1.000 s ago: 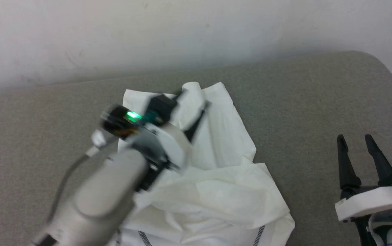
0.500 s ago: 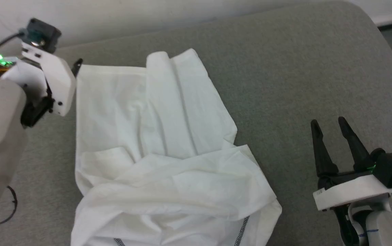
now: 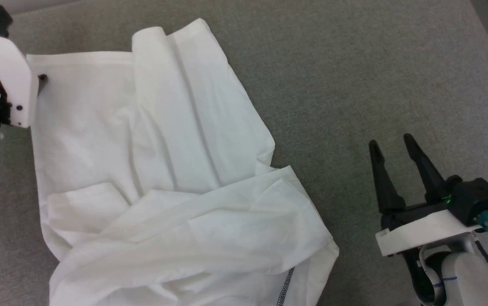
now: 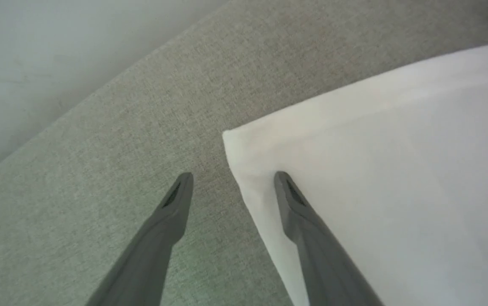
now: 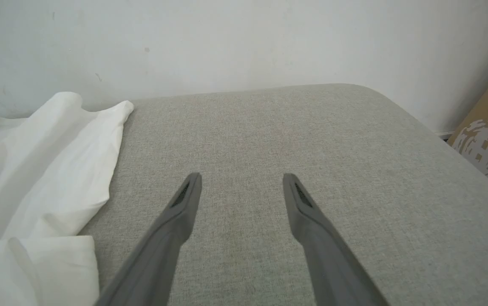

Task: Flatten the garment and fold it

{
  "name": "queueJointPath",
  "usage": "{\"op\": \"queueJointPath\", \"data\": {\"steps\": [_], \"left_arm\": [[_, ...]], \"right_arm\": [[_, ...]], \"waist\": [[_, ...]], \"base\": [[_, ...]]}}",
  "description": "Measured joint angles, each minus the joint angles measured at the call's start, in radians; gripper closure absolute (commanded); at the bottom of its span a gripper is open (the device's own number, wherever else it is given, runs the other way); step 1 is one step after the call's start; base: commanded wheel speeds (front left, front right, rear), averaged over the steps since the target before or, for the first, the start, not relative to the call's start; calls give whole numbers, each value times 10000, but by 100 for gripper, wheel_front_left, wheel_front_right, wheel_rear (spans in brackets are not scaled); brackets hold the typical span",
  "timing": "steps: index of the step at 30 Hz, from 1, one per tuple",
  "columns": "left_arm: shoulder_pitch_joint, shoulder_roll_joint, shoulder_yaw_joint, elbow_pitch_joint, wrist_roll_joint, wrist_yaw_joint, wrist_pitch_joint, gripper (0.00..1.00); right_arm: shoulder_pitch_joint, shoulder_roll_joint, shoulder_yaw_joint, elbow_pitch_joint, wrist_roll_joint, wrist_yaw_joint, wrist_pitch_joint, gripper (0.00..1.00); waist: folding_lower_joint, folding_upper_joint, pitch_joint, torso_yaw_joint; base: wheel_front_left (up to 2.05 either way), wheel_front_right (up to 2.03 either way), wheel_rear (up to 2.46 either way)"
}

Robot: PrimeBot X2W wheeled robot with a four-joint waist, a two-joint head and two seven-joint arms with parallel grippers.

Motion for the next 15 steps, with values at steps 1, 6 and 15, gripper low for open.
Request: {"op": "queueJointPath", "data": {"steps": [1,6,15], "left_arm": [[-80,17,27,2,-140,0,-33,0],[-284,23,-140,-257,-729,8,176,54],[-35,-253,-263,-77,-732,360,-1206,100]], "right_arm": [[0,0,54,17,-65,0,4,0],[0,-2,-90,171,-192,0,25,0],[-630,-224,-428,-301,-679,0,826,0]], "waist": [[-2,0,78,-36],[-1,0,335,-64],[0,0,57,479]], "base": [[0,0,0],[0,0,0],[0,0,0]]}}
